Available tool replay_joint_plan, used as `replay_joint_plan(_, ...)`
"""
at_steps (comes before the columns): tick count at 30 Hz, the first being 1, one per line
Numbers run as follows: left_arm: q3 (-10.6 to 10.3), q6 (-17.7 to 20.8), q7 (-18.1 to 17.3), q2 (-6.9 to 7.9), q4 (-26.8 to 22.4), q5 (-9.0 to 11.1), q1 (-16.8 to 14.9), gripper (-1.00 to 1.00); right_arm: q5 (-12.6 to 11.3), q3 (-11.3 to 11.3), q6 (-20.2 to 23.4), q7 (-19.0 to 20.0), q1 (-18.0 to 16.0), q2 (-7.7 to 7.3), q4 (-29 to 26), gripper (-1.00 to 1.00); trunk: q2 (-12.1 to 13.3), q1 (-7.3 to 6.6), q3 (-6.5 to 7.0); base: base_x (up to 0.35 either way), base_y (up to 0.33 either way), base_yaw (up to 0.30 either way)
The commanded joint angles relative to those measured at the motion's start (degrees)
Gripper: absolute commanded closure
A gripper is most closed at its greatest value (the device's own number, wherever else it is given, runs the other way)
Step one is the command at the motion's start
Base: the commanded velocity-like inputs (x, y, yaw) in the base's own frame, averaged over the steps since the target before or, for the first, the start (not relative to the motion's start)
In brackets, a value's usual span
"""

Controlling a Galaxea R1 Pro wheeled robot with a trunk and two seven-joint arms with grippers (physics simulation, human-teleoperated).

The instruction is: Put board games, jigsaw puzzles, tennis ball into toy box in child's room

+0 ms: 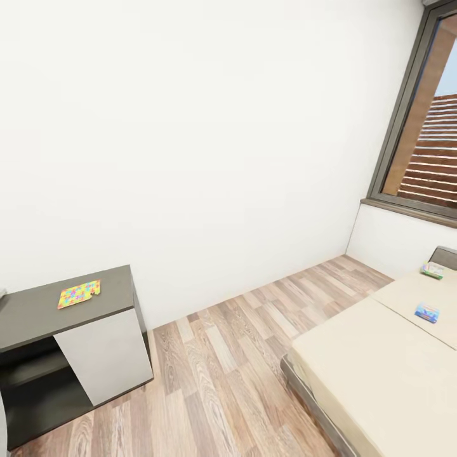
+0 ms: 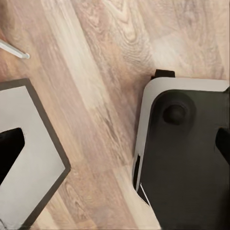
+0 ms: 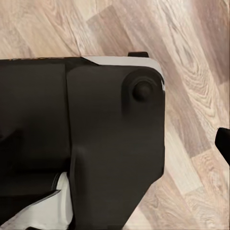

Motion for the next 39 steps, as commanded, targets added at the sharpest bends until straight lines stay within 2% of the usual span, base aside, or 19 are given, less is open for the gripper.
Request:
replay_joint_plan(1, 0.1, -0.3, 0.1, 0.00, 0.1, 0.2, 0.7, -1.00, -0.1, 0.0, -0.2, -0.2, 0.5, 0.03, 0.1, -1.00, -0.1, 0.04, -0.12, 0.000, 0.000, 0.000)
replay_joint_plan(7, 0.1, -0.5, 0.1, -0.01, 0.1, 0.2, 5.5, -1.00, -0.1, 0.1, -0.2, -0.2, 3.0, 0.08, 0.1, -1.00, -0.1, 0.04, -0.12, 0.000, 0.000, 0.000)
replay_joint_plan(13, 0.1, -0.5, 0.3, -0.07, 0.7, 0.0, 7.5, -1.00, -0.2, 0.2, -0.1, -0.3, 4.5, 0.20, 0.2, -1.00, -0.1, 0.04, -0.12, 0.000, 0.000, 0.000)
replay_joint_plan(39, 0.0, -0.6, 0.5, -0.58, 0.9, -0.2, 8.2, -1.00, -0.4, 0.1, -0.1, -0.3, 6.7, 0.09, 0.2, -1.00, -0.1, 0.04, -0.12, 0.000, 0.000, 0.000)
